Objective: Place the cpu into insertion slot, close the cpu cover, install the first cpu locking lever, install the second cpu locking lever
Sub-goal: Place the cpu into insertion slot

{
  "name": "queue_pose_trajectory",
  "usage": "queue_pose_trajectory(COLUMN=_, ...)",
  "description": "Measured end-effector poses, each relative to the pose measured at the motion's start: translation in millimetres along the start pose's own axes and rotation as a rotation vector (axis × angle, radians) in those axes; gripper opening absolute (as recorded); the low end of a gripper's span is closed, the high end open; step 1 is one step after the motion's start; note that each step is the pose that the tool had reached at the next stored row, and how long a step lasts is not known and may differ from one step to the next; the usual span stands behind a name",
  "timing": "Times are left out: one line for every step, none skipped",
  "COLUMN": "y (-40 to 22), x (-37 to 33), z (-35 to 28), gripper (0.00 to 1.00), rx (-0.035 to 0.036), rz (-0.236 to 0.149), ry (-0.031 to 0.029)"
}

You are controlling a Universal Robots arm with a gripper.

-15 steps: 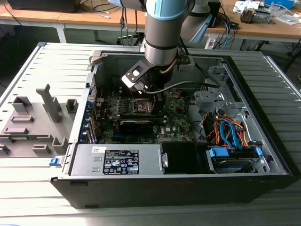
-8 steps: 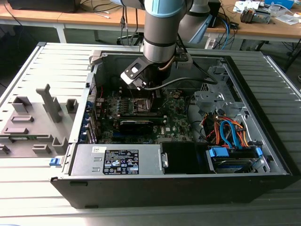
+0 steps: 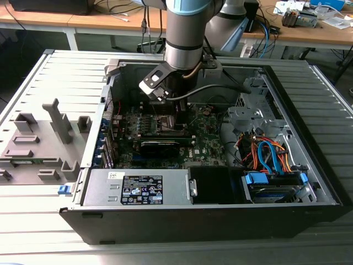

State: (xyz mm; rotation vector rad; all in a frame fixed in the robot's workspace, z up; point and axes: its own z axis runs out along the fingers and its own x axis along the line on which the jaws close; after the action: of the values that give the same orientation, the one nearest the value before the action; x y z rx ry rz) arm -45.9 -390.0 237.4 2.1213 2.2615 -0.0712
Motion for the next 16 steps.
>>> queue_pose_trajectory(y=0.0, x=1.5, z=-0.1, gripper=0.55, rx=0.0003, rz=0.0, ry=-0.0048)
queue_pose_trajectory(y=-0.1, x=4.2, z=-0.2, gripper=0.55, rx=0.0005, rz=0.0, ry=-0.0082)
queue_pose_trajectory(y=-0.8, x=6.9, z=-0.4, gripper=0.55, rx=0.0005, rz=0.0, ry=-0.0084)
queue_pose_trajectory(y=-1.3, x=9.4, z=-0.5, gripper=0.55, rx=0.0005, rz=0.0, ry=-0.0084)
queue_pose_trajectory(y=-1.7, x=11.3, z=-0.5, gripper=0.55, rx=0.0006, rz=0.001, ry=-0.0085)
queue_pose_trajectory(y=-1.9, x=11.7, z=-0.6, gripper=0.55, rx=0.0006, rz=0.001, ry=-0.0085)
queue_pose_trajectory(y=-2.0, x=12.3, z=-0.6, gripper=0.55, rx=0.0005, rz=0.001, ry=-0.0085)
queue_pose_trajectory(y=-2.1, x=12.8, z=-0.5, gripper=0.55, rx=0.0005, rz=0.001, ry=-0.0085)
queue_pose_trajectory(y=-2.2, x=13.3, z=-0.6, gripper=0.55, rx=0.0005, rz=0.001, ry=-0.0085)
queue_pose_trajectory(y=-2.2, x=13.8, z=-0.6, gripper=0.55, rx=0.0005, rz=0.001, ry=-0.0086)
queue_pose_trajectory(y=-2.4, x=14.3, z=-0.5, gripper=0.55, rx=0.0006, rz=0.001, ry=-0.0086)
queue_pose_trajectory(y=-2.5, x=14.5, z=-0.5, gripper=0.55, rx=0.0005, rz=0.001, ry=-0.0086)
queue_pose_trajectory(y=-2.6, x=14.6, z=-0.5, gripper=0.55, rx=0.0005, rz=0.001, ry=-0.0086)
queue_pose_trajectory(y=-2.7, x=15.0, z=-0.5, gripper=0.55, rx=0.0006, rz=0.001, ry=-0.0087)
queue_pose_trajectory(y=-2.8, x=15.2, z=-0.5, gripper=0.55, rx=0.0006, rz=0.001, ry=-0.0086)
queue_pose_trajectory(y=-2.9, x=15.4, z=-0.5, gripper=0.55, rx=0.0006, rz=0.001, ry=-0.0087)
